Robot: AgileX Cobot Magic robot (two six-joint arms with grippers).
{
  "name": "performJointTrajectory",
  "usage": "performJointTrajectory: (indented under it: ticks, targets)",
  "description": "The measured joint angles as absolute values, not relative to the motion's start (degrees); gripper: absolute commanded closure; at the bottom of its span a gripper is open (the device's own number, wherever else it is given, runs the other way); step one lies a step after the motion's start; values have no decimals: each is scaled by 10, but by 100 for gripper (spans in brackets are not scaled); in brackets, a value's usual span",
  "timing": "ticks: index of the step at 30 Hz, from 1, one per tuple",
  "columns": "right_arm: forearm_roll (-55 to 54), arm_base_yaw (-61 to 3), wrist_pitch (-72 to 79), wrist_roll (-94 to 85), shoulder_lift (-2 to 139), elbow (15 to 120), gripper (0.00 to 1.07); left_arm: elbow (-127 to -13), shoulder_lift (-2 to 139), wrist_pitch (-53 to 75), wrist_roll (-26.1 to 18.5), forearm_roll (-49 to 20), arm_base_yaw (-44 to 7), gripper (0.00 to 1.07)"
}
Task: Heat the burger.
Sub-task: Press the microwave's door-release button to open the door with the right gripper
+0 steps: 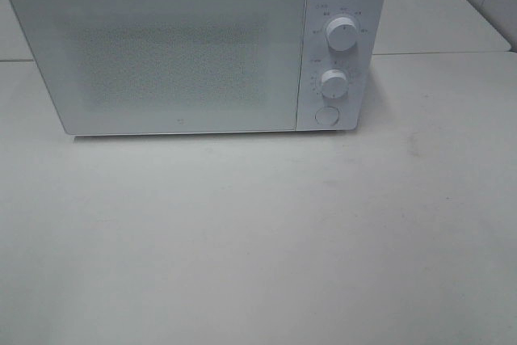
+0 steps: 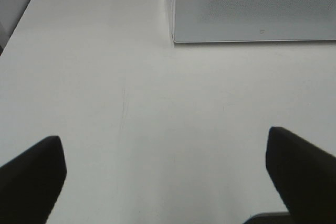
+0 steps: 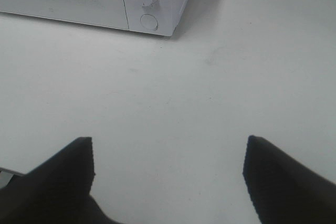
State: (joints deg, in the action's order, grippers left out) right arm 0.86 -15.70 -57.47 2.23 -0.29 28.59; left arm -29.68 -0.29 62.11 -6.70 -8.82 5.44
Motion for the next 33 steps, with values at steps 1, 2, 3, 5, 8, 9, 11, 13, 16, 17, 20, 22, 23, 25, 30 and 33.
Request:
performJointTrajectory:
  ticks: [1,2,3,5,8,9,11,13,16,17,20,22,23,25,30,33]
  targets:
    - [9,-157,-575,22,-3,286,31,-297,-3,621,-67,-88,54,8]
    - [9,-157,-575,22,-3,286,31,-297,-3,621,-67,-88,54,8]
    - [9,-157,-575,22,-3,286,31,-297,-3,621,-67,-88,54,8]
    - [9,-157,-575,22,-3,286,31,-297,-3,621,-67,-88,54,8]
    - [9,-157,-575,22,-3,286,31,-297,-3,621,-67,-88,54,8]
    - [10,-157,-575,23,-3,286,31,-297,-3,621,-67,-88,54,8]
    - [10,-157,-575,23,-3,286,31,-297,-3,621,-67,-88,54,8]
    - [10,-157,-574,26,-3,286,31,-297,-3,621,-67,-88,54,8]
    - [10,-157,-563,29,1,292,31,-297,-3,621,-67,-88,54,8]
    - [10,-157,-563,29,1,292,31,-297,-3,621,-67,-88,54,8]
    - [10,-157,-525,29,34,294,31,-297,-3,621,-67,-88,54,8]
    - [14,-157,-489,30,72,294,31,-297,-3,621,-67,-88,54,8]
    - [14,-157,-489,30,72,294,31,-297,-3,621,-67,-88,54,8]
    - [14,-157,-455,30,111,294,31,-297,-3,621,-67,-88,54,8]
    - [14,-157,-392,30,164,294,31,-297,-3,621,-67,-88,54,8]
    - [14,-157,-342,30,219,294,31,-297,-3,621,-67,-88,54,8]
